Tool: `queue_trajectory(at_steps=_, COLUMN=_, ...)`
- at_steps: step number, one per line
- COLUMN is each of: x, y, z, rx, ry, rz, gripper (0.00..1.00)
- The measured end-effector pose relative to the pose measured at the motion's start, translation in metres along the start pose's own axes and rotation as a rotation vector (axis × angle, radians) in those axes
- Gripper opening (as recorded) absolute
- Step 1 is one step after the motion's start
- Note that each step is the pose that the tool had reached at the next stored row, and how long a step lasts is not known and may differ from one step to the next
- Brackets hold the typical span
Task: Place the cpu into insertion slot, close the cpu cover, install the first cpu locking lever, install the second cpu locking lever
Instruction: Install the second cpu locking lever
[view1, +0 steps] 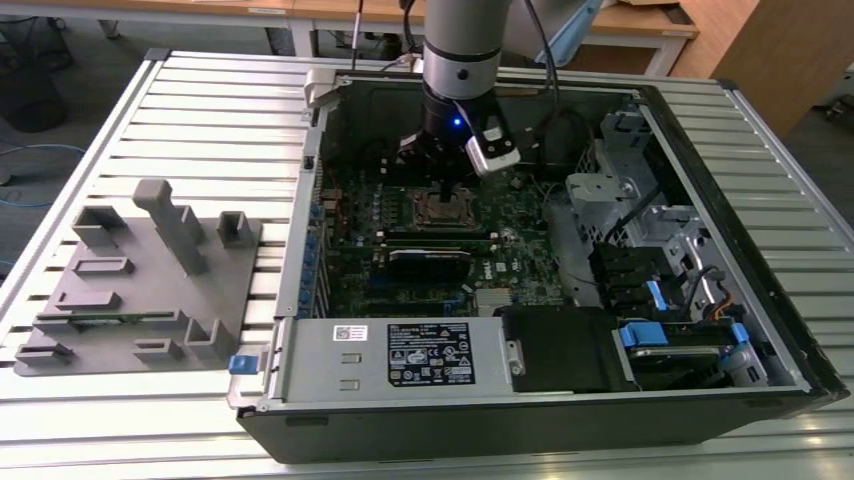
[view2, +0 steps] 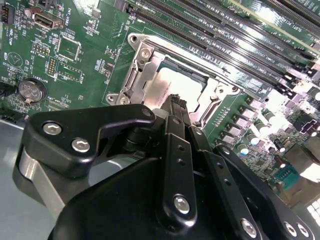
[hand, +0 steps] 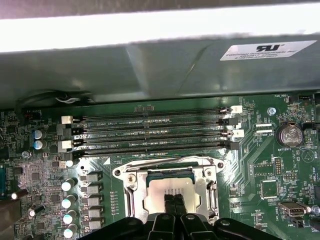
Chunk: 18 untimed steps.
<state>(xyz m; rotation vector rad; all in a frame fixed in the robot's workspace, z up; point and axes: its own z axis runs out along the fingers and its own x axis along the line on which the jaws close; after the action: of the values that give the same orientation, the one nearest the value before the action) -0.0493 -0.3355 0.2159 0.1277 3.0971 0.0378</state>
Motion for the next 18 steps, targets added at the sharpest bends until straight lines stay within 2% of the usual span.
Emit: queue_trajectory(at_steps=18, x=-0.0001, y=0.0001, z=-0.0029, rx=-0.0001, ry=0.0, rz=0.0, gripper=0.11)
